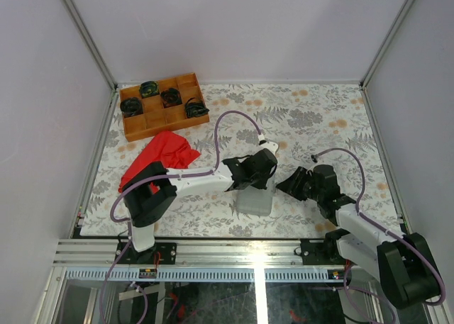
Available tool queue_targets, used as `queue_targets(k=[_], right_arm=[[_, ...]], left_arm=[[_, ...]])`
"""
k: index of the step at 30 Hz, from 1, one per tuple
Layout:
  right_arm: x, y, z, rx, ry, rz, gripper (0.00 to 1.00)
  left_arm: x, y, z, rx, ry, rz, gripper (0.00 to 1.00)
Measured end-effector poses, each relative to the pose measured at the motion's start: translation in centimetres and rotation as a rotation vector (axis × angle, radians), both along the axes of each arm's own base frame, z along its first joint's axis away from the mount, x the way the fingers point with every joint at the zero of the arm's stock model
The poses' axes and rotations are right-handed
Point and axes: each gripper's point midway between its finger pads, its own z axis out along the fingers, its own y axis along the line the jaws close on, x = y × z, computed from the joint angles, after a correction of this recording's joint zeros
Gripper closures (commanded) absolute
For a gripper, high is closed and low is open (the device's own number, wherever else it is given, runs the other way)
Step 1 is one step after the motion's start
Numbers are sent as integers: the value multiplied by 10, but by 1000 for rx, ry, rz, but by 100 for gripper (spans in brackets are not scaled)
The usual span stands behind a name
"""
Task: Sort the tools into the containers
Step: Close the storage box at the center of the board.
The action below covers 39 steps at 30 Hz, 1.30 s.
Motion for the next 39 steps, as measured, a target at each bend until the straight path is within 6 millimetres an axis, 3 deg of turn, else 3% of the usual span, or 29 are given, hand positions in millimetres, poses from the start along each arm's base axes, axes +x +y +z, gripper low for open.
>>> queue_targets(k=[21, 27, 33, 39], right_arm=[[-3, 22, 6, 113, -10, 97, 58], [-6, 17, 1, 84, 10, 83, 56], [-8, 13, -2, 56, 15, 73, 53], [-11, 11, -4, 45, 23, 78, 49]], left_arm=[[3, -10, 2, -42, -6, 5, 91], [1, -10, 7, -56, 0, 4, 81], [-10, 4, 14, -24, 39, -7, 70], [-4, 18, 53, -93, 6, 18, 61]])
